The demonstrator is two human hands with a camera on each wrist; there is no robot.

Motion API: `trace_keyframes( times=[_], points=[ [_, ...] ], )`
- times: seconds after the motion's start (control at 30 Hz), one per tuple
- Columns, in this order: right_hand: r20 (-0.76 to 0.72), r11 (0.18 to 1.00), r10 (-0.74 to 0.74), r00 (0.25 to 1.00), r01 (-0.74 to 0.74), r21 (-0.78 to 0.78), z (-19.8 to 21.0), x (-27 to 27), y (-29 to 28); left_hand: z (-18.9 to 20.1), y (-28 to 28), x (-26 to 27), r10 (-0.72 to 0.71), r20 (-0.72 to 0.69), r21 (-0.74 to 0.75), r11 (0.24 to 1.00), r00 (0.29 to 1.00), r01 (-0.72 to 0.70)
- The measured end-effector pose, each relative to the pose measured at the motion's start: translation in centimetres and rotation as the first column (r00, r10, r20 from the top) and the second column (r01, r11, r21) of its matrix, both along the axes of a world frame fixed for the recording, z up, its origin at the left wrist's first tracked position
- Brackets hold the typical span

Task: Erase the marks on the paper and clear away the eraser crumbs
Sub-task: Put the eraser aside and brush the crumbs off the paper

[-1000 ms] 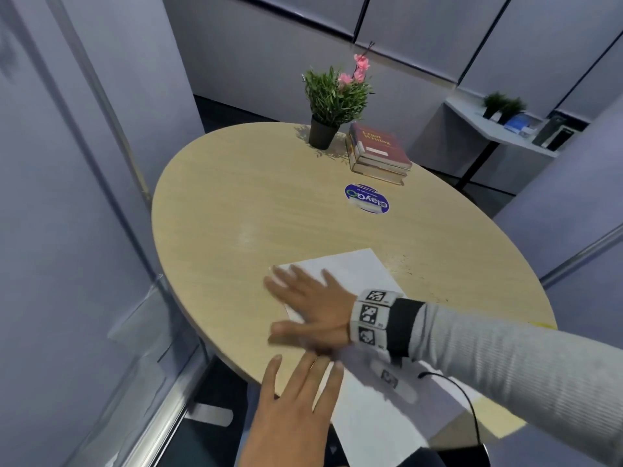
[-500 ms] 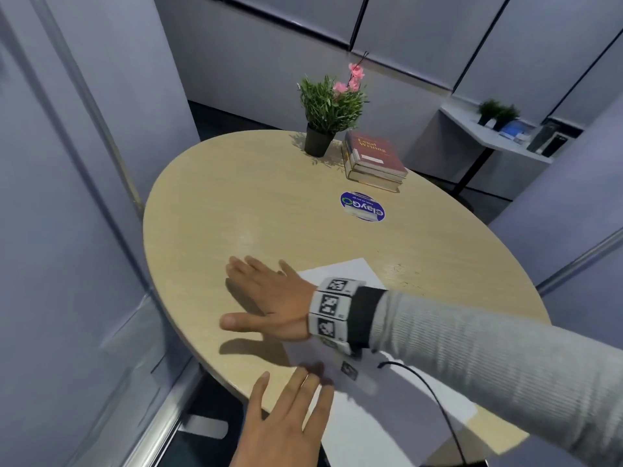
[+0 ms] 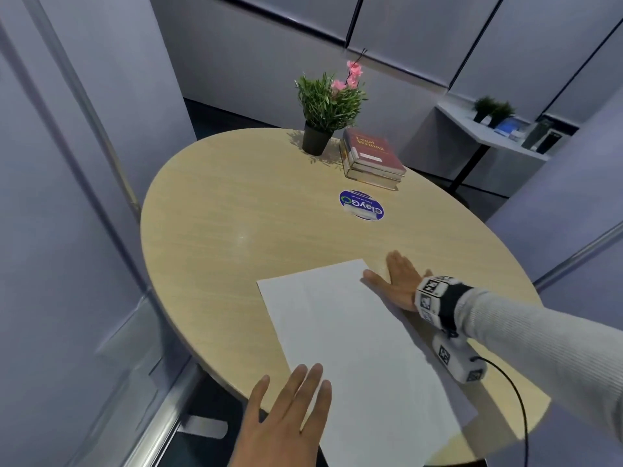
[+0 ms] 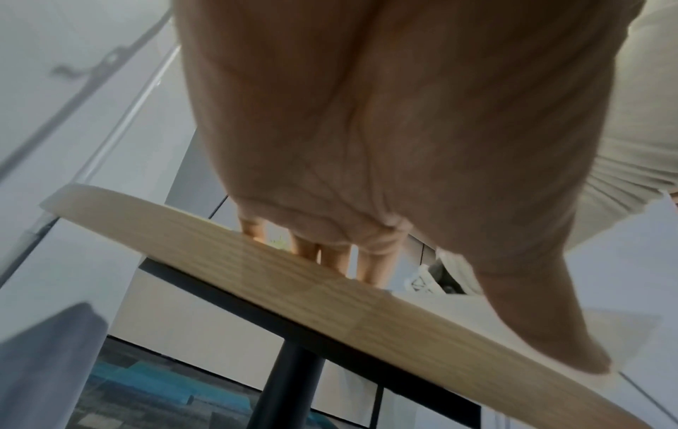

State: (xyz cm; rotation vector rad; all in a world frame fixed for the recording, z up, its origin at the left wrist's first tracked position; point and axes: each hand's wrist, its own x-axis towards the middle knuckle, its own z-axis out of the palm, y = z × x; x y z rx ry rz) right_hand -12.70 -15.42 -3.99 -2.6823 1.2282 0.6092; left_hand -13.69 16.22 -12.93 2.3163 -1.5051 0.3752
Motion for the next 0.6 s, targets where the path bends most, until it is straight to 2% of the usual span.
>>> trace_keyframes(
  times=[0.07, 0.13, 0.2, 0.27, 0.3, 0.37, 0.5, 0.53, 0.6],
  points=[
    [0.011, 0.998, -0.037, 0.999, 0.037, -0.051, 0.7, -1.2, 0.0, 0.2, 0.6, 1.0, 0.004, 0.014, 0.031, 0.999, 1.000, -0.004],
    [-0.013, 0.987, 0.134, 0.991, -0.135, -0.087, 1.1, -1.4, 1.9, 0.6, 1.5, 2.4, -0.044, -0.001, 0.068, 0.997, 0.999, 0.044],
    [-0.001, 0.929, 0.371, 0.929, -0.371, 0.003, 0.6, -1.3, 5.3, 1.0, 2.5, 3.7, -0.091, -0.046, 0.068, 0.993, 0.995, 0.094],
    [0.044, 0.867, 0.482, 0.875, -0.484, 0.117, -0.3, -1.5, 7.8, 1.3, 3.0, 4.8, -0.094, -0.073, 0.103, 0.989, 0.993, 0.102],
    [0.064, 0.863, 0.481, 0.875, -0.485, 0.143, -0.6, -1.7, 7.9, 1.4, 3.1, 5.1, -0.101, -0.067, 0.107, 0.988, 0.993, 0.107],
    [0.056, 0.906, 0.400, 0.915, -0.404, 0.131, -0.4, -2.4, 5.9, 1.2, 3.1, 5.3, -0.112, -0.046, 0.081, 0.990, 0.993, 0.115],
    [-0.096, 0.988, 0.153, 0.984, -0.154, -0.005, 1.3, -4.7, -0.4, 1.3, 2.9, 5.1, -0.139, -0.079, 0.057, 0.988, 0.987, 0.144],
    [-0.112, 0.986, 0.155, 0.982, -0.160, -0.039, 1.7, -5.0, -0.7, 1.4, 3.0, 5.1, -0.138, -0.093, 0.064, 0.987, 0.986, 0.145],
    [-0.099, 0.946, 0.309, 0.946, -0.316, -0.065, 2.5, -5.1, 1.0, 1.6, 3.1, 5.3, -0.125, -0.101, 0.103, 0.985, 0.987, 0.135]
  ],
)
